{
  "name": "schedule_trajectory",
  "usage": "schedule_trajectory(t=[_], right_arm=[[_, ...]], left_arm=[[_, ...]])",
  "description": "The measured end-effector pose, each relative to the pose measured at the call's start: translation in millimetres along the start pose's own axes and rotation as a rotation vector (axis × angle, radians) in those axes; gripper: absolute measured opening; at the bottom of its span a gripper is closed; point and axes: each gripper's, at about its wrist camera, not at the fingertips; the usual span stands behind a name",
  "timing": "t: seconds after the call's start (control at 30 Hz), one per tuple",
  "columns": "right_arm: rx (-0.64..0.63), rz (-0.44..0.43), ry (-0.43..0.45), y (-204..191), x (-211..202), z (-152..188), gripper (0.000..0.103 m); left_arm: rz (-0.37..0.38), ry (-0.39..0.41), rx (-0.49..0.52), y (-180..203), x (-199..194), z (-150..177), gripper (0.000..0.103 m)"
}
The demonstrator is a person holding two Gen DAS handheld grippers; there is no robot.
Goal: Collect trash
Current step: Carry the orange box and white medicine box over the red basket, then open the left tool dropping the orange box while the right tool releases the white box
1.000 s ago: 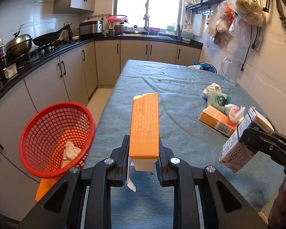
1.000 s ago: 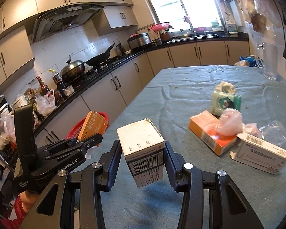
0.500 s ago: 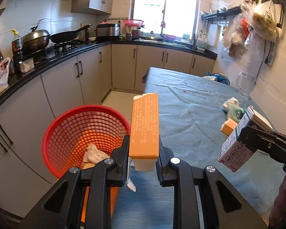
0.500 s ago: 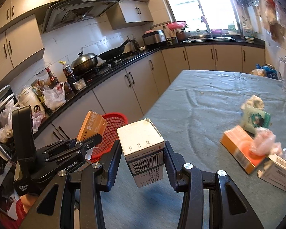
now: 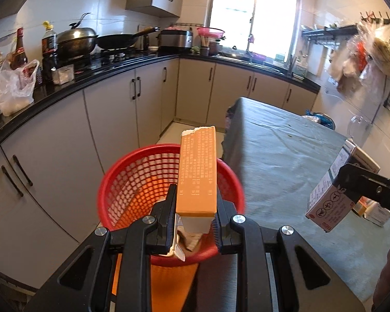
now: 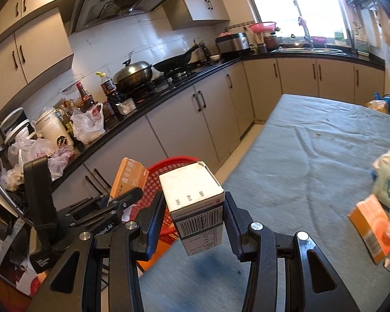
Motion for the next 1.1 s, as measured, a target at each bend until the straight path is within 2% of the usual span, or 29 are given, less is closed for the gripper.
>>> schedule_trajectory(t=[0.27, 0.6, 0.87, 1.1], right_arm=[[0.009, -0.059, -0.033, -14.4, 38.5, -14.7, 0.048], [0.047, -0.061, -0.134, -11.2, 104.2, -11.7, 0.048], [0.059, -0.045, -0.181, -4.9, 129.6, -6.6, 0.048], [0.056, -0.031, -0.193, -5.2, 133.6, -3.0, 0.049]], left_arm=[[-0.023, -0.027, -0.067, -30.9, 23.5, -3.0, 0.022], [-0.046, -0.088, -0.080, -44.4, 58.4, 9.2, 0.023], [-0.047, -0.109, -0.090, -51.7, 71.2, 16.7, 0.023], [-0.035, -0.113, -0.084, -49.4, 72.0, 19.2, 0.023]])
Point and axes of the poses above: each gripper's, at about its wrist camera, not at the fingertips, and x roughly the way its jaws point, y to its right, z to its underside, and after that the axes turned 2 degrees about y, right-handed
